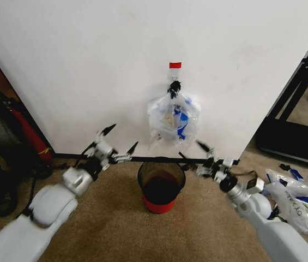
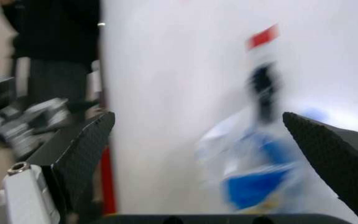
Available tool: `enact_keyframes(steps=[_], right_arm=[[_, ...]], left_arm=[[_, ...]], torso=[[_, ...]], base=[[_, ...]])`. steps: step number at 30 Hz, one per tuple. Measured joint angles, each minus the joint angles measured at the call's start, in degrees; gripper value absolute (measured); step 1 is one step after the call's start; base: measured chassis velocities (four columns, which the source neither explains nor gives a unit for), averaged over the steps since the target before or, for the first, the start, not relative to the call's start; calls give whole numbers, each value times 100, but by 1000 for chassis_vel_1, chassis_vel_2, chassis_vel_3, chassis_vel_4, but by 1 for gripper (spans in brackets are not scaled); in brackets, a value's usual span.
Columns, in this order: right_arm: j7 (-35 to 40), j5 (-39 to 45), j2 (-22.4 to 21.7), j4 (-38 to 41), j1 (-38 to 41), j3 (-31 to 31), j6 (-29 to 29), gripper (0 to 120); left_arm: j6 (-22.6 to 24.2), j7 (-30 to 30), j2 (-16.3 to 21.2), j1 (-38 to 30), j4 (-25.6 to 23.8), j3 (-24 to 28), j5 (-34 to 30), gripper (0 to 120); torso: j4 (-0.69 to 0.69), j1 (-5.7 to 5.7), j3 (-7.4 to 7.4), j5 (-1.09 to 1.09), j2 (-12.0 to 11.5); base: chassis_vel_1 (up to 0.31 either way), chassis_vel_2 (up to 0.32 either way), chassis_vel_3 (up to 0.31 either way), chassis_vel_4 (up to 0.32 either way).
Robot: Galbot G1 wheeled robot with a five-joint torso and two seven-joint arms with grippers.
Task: Pick up the garbage bag from the wall and place it over the trash bin.
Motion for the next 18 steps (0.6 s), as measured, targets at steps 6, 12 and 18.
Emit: enact_keyframes(steps=[6, 12, 18], right_arm=[[199, -139, -252, 527, -489, 1153, -304, 100], [-181, -801, -525, 484, -534, 2213, -266, 100], [-272, -1329, -717, 366, -509, 3001, -316, 100]], left_arm=[[345, -470, -165, -886, 74, 1106, -230, 100], [722, -651, -324, -1463, 297, 1665, 17, 100], [959, -804, -397, -2114, 521, 2407, 40, 100]], torso=[[3, 0, 0, 0, 0], [4, 0, 0, 1, 0], [4, 0, 0, 0, 0]], base=[[0, 0, 0, 0], [0, 0, 0, 0], [0, 0, 0, 0]])
